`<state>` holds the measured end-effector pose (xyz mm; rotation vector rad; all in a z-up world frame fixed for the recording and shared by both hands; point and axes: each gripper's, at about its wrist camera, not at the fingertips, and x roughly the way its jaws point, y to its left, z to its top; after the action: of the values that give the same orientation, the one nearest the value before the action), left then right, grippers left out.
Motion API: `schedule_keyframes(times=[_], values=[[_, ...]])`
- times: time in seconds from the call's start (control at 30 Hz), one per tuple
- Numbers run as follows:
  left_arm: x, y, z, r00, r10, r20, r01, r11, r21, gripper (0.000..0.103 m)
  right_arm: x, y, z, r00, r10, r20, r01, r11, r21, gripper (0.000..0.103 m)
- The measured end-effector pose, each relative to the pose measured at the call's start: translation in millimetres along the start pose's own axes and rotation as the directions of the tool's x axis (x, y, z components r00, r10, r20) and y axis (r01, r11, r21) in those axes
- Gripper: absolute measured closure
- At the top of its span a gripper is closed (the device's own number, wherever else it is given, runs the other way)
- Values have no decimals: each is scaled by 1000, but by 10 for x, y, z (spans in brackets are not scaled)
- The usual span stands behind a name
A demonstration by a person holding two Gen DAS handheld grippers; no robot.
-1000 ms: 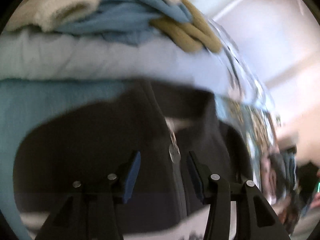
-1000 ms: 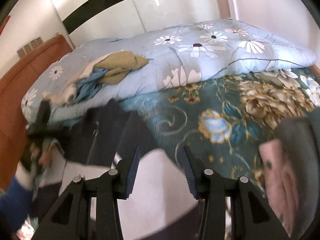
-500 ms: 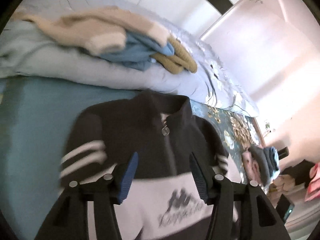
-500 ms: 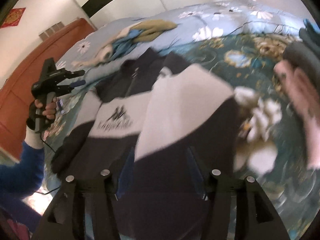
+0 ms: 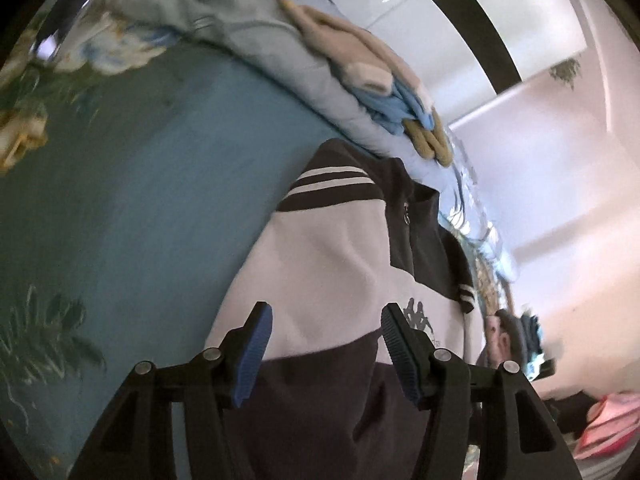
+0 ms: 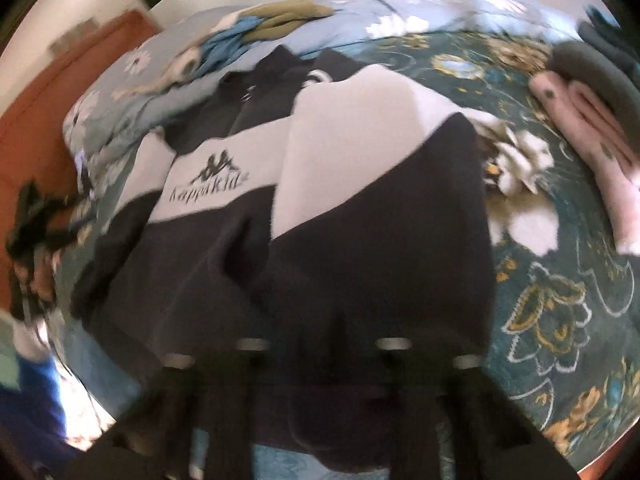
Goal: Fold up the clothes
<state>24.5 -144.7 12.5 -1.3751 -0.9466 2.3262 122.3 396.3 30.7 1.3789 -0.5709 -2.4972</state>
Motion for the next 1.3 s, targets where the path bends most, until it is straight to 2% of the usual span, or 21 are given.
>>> schedule_keyframes(times=[0.17, 0.27, 0.37, 0.47, 0.6, 0.7, 0.77, 0.87, 1.0, 1.13, 1.17, 1.23, 1.3], values=[[-83, 164, -88, 999, -37, 5, 37, 998, -49, 42, -259, -159, 184, 993, 82, 83, -92, 988, 124, 97], [-127, 190, -81, 998, -55, 17, 56, 997, -52, 42, -430, -232, 327, 980, 136, 145, -162, 969, 188, 97], [-144, 244, -72, 997, -68, 25, 69, 995, -65, 42, -675, -145, 692, 936, 251, 246, -302, 933, 196, 97], [-142, 288, -66, 997, -77, 27, 79, 994, -77, 42, -687, 57, 1112, 900, 337, 278, -394, 901, 181, 97], [-171, 319, -90, 996, -82, 30, 84, 992, -93, 42, -319, 498, 1682, 878, 416, 235, -456, 878, 147, 97], [-248, 361, -113, 996, -75, 42, 79, 991, -106, 42, 223, 904, 2029, 868, 472, 156, -493, 856, 154, 97], [-299, 400, -125, 996, -69, 51, 74, 990, -118, 42, 633, 1147, 2170, 869, 484, 101, -495, 853, 167, 97], [-391, 472, -149, 997, -43, 65, 52, 989, -140, 42, 1326, 1398, 2232, 881, 472, 17, -465, 862, 201, 97], [-449, 490, -161, 997, -27, 71, 38, 988, -149, 42, 2092, 1608, 2115, 905, 416, -91, -387, 893, 229, 97], [-387, 414, -152, 998, -31, 58, 38, 990, -139, 41, 2490, 1671, 2011, 915, 382, -131, -342, 906, 248, 94], [-335, 362, -132, 998, -37, 50, 43, 990, -131, 41, 2502, 1673, 2001, 914, 385, -130, -346, 905, 249, 93], [-231, 257, -91, 998, -50, 32, 54, 992, -116, 41, 2464, 1665, 1996, 895, 426, -135, -385, 888, 254, 86], [-117, 103, -20, 997, -75, 15, 76, 994, -83, 41, 2348, 1642, 2007, 877, 464, -127, -429, 873, 232, 72]])
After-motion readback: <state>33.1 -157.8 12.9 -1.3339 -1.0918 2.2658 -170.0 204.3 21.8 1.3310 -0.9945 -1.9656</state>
